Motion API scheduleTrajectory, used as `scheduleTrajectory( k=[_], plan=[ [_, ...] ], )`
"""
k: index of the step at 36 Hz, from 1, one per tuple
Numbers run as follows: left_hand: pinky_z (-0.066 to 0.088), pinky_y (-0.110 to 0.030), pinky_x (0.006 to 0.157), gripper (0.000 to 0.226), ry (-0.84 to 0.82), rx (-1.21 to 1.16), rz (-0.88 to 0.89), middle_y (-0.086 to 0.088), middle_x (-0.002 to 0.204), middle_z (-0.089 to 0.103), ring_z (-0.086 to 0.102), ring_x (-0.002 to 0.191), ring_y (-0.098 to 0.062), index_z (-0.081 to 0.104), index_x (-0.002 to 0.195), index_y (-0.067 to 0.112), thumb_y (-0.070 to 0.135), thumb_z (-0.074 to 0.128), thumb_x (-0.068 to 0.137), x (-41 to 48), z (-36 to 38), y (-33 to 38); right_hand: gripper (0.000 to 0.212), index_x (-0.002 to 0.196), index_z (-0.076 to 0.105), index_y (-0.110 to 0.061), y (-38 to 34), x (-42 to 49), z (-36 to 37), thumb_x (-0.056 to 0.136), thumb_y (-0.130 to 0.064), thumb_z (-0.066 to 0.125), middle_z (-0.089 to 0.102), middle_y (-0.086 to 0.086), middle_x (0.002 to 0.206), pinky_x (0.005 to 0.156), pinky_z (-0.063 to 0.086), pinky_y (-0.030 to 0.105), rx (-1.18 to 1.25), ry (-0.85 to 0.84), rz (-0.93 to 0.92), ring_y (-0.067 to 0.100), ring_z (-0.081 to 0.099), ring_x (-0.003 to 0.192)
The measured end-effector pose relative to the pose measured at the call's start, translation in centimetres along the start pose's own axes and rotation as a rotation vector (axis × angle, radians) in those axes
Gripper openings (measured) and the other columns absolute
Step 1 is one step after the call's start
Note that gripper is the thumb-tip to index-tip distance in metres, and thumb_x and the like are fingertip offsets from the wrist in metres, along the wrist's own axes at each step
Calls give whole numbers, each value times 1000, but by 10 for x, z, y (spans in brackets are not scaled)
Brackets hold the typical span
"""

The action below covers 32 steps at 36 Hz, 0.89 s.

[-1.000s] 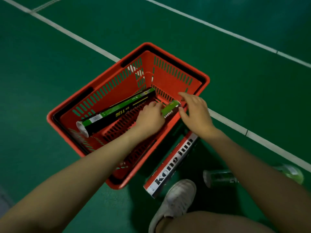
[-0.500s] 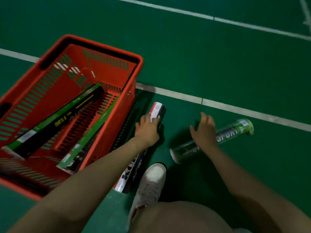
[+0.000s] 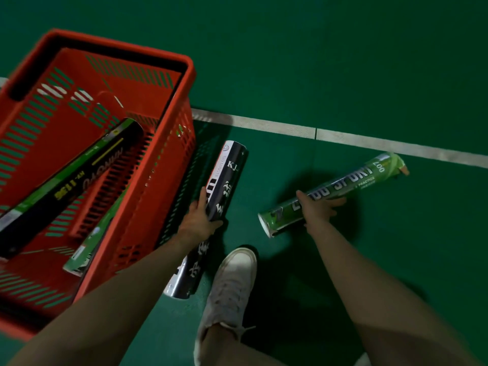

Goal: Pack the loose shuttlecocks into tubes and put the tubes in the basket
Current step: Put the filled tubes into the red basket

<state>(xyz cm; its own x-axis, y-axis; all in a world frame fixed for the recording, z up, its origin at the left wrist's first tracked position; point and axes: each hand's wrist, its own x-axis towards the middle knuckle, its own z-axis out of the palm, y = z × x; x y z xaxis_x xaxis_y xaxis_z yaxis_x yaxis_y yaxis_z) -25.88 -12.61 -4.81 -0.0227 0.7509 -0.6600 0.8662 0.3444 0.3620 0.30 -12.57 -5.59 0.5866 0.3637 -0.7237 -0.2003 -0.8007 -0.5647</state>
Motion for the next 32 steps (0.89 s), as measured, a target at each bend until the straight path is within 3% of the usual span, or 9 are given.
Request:
scheduleTrajectory(
  k=[4, 9, 13, 18, 22, 24, 29, 32],
  plan=[
    [44, -45, 97, 116, 53, -43, -23, -23, 145, 26, 45, 121, -43, -16, 148, 33, 35, 76, 77, 1, 5, -2, 123, 145, -27, -26, -2, 2, 9, 77, -26, 77, 18, 22, 149, 100, 43, 47, 39, 7, -4, 41, 47, 118],
    [43, -50, 96, 116, 73, 2, -44, -25, 143, 27, 45, 120, -44, -18, 148, 30, 31, 75, 78, 2, 8, 2, 119, 146, -26, -24, -1, 1, 9, 79, -27, 73, 20, 21, 147, 96, 43, 41, 40, 15, -26, 38, 50, 113],
    [44, -49, 97, 115, 68, 14, -16, -20, 138, 32, 46, 118, -42, -14, 148, 33, 31, 75, 77, 2, 5, 18, 116, 147, -22, -24, -5, -4, 10, 79, -27, 71, 28, 21, 140, 87, 42, 33, 115, 24, -60, 29, 49, 95],
    [47, -45, 89, 111, 105, 68, 165, -12, 132, 39, 49, 116, -37, -10, 148, 38, 40, 73, 74, -9, -8, 50, 103, 149, -7, -27, -33, -24, 15, 77, -28, 66, 33, 22, 135, 79, 47, 38, 180, 51, -131, 30, 51, 88],
    [47, -43, 87, 110, 147, 100, 289, -11, 130, 40, 51, 113, -35, -10, 148, 38, 47, 70, 73, -22, -34, 77, 97, 147, 6, -34, -62, -44, 21, 72, -27, 67, 44, 17, 131, 81, 52, 44, 226, -36, -258, 30, 58, 94],
    [48, -46, 87, 111, 149, 112, 322, -12, 131, 39, 51, 111, -36, -11, 148, 37, 52, 70, 73, -28, -52, 87, 96, 146, 10, -36, -79, -56, 22, 70, -26, 68, 48, 15, 127, 77, 54, 40, 254, -82, -336, 29, 60, 95],
    [45, -45, 91, 109, 178, 147, 343, -13, 130, 39, 49, 114, -37, -9, 149, 35, 46, 70, 75, -49, -99, 97, 107, 143, 7, -46, -123, -93, 20, 55, -42, 68, 42, 12, 137, 92, 50, 51, 243, -172, -431, 32, 55, 110],
    [44, -45, 95, 109, 207, 101, 367, -14, 134, 38, 49, 117, -37, -7, 150, 34, 44, 71, 75, -66, -126, 98, 104, 140, 8, -50, -140, -115, 19, 57, -38, 68, 43, 12, 133, 88, 52, 51, 229, -263, -460, 31, 56, 108]
  ],
)
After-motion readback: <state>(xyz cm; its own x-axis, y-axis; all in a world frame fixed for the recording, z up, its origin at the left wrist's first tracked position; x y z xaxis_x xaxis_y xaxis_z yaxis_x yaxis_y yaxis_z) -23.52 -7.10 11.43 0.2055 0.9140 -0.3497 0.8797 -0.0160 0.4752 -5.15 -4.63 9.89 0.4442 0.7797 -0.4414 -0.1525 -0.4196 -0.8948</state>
